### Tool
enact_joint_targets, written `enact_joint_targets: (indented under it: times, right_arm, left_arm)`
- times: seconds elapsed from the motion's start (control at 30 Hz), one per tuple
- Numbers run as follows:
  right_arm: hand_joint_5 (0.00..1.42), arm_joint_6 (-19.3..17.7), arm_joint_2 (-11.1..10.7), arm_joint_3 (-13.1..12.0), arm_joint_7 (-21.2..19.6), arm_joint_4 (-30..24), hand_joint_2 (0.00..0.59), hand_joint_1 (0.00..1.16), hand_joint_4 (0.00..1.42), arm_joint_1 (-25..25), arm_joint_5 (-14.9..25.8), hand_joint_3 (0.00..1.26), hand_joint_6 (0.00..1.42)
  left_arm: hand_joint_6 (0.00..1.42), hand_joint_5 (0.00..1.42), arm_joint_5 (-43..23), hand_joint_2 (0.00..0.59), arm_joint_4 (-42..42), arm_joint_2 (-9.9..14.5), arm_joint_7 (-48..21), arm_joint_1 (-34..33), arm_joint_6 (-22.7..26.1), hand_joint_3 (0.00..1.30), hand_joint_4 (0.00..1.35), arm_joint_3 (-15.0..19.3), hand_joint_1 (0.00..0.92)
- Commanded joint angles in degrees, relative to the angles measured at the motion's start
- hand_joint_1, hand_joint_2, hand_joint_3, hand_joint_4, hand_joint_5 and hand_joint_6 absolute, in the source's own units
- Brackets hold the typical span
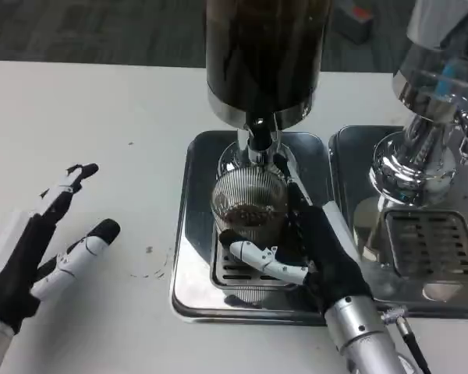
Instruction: Grasp the cup under the faucet to collect the drink, then remove the cup.
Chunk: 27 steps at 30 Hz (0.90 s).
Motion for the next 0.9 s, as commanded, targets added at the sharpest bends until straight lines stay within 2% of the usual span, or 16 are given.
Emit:
enact_joint_targets:
  times: [0.03, 0.27, 0.67, 0.9]
  right_arm:
    - [0.28, 1.39, 0.33, 0.32, 0.15, 1.31, 0.212, 0.92, 0.23, 1.02, 0.19, 0.06, 0.39]
    - [0.39, 1.45, 0.71, 0.27, -2.12, 0.98, 0.228, 0.95, 0.37, 1.44, -0.74, 0.18, 0.51]
    - [0.49, 0.22, 1.43, 0.25, -5.86, 0.55, 0.239, 0.98, 0.50, 2.01, -1.70, 0.37, 0.62]
    - [0.62, -1.15, 1.87, -0.20, -9.54, -1.14, 0.218, 1.06, 0.54, 2.78, -3.02, 0.41, 0.84]
  left_arm:
    - [0.00, 0.09, -0.76, 0.144, 0.62, 0.36, -0.84, 0.04, 0.49, 0.12, 0.00, -0.58, 0.000]
    - [0.00, 0.09, -1.03, 0.144, 0.12, 0.38, -1.08, 0.24, 0.42, 0.12, 0.00, -0.68, 0.000]
    - [0.00, 0.09, -1.26, 0.145, 0.04, 0.70, -1.56, 0.36, 0.29, 0.13, 0.00, -0.46, 0.000]
    - [0.00, 0.09, -1.25, 0.145, 0.55, 0.66, -2.14, -0.29, 0.13, 0.13, 0.00, -0.65, 0.000]
